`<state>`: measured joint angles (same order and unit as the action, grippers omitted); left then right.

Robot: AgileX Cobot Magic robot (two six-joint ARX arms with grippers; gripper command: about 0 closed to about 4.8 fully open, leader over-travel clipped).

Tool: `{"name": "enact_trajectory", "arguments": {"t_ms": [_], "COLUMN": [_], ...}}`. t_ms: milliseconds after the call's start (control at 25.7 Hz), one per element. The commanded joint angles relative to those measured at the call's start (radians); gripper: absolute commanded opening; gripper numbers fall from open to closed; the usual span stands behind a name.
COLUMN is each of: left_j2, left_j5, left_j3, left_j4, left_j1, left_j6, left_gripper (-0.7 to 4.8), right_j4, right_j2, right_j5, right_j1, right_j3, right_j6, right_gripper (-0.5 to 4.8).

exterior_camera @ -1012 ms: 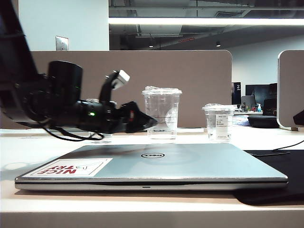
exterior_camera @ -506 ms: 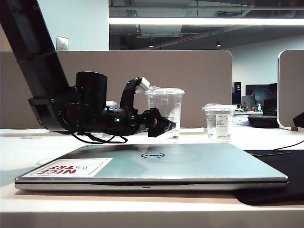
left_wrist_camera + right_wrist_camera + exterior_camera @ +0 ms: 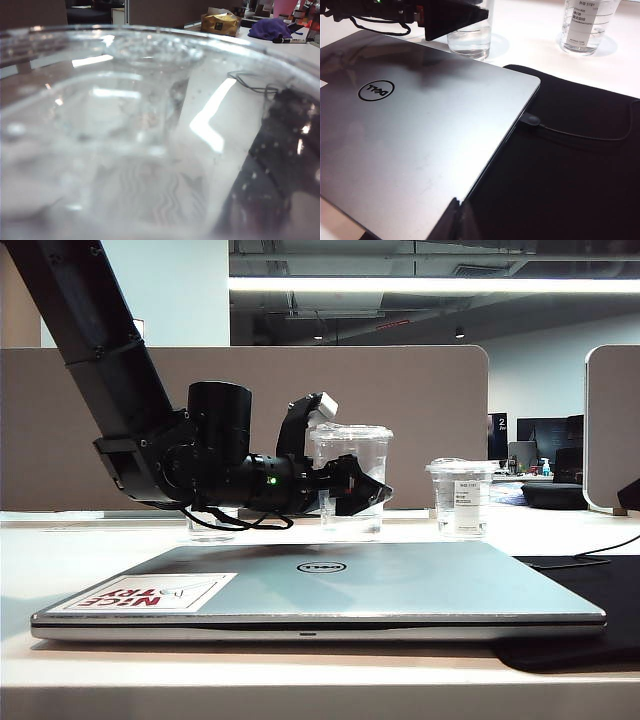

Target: Pick up the coffee cup on the middle and place it on the left side of the laptop.

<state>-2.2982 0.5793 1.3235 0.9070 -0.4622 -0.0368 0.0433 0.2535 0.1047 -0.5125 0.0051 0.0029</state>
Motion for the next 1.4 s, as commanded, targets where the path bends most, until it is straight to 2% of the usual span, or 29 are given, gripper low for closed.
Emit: {"name": "enact_trajectory", "arguments": {"t_ms": [39, 78, 117, 156, 545, 701, 896, 1051, 1207, 1402], "left_j2": [0.002, 0.003, 0.003, 0.003, 0.062, 0.135, 0.256, 0.396, 0.550, 0.736], "left_j5": [0.000, 0.000, 0.000, 0.000, 0.027, 0.064, 0.103, 0.086, 0.065, 0.026], "left_j3": [0.002, 0.002, 0.002, 0.002, 0.002, -0.001, -0.055, -0.220, -0.414, -0.695], "left_j4": [0.023, 0.026, 0.029, 0.030, 0.030, -0.021, -0.137, -0.135, -0.107, -0.017], "left_j1": [-0.004, -0.004, -0.004, -0.004, 0.017, 0.053, 0.102, 0.135, 0.185, 0.300], "left_j6": [-0.008, -0.008, -0.008, -0.008, -0.008, -0.005, -0.042, -0.094, -0.095, -0.064], "left_gripper": [4.79, 4.38, 3.52, 3.31, 3.37, 3.41, 3.41, 3.41, 3.43, 3.41], "right_j4": [-0.018, -0.018, -0.018, -0.018, -0.018, -0.018, -0.018, -0.018, -0.018, -0.018], "right_j2": [0.000, 0.000, -0.001, -0.001, -0.008, -0.022, -0.026, -0.026, -0.026, -0.026], "right_j5": [0.002, 0.002, 0.002, 0.002, 0.002, 0.002, 0.002, 0.002, 0.002, 0.002], "right_j1": [0.000, 0.000, 0.000, 0.000, -0.005, -0.048, -0.140, -0.217, -0.272, -0.320], "right_j3": [-0.004, -0.004, -0.004, -0.004, -0.004, -0.004, -0.004, -0.004, -0.004, -0.004], "right_j6": [0.000, 0.000, 0.000, 0.000, 0.000, 0.000, 0.000, 0.000, 0.000, 0.000], "right_gripper": [-0.05, -0.05, -0.05, -0.05, -0.05, -0.05, -0.05, -0.05, -0.05, -0.05]}}
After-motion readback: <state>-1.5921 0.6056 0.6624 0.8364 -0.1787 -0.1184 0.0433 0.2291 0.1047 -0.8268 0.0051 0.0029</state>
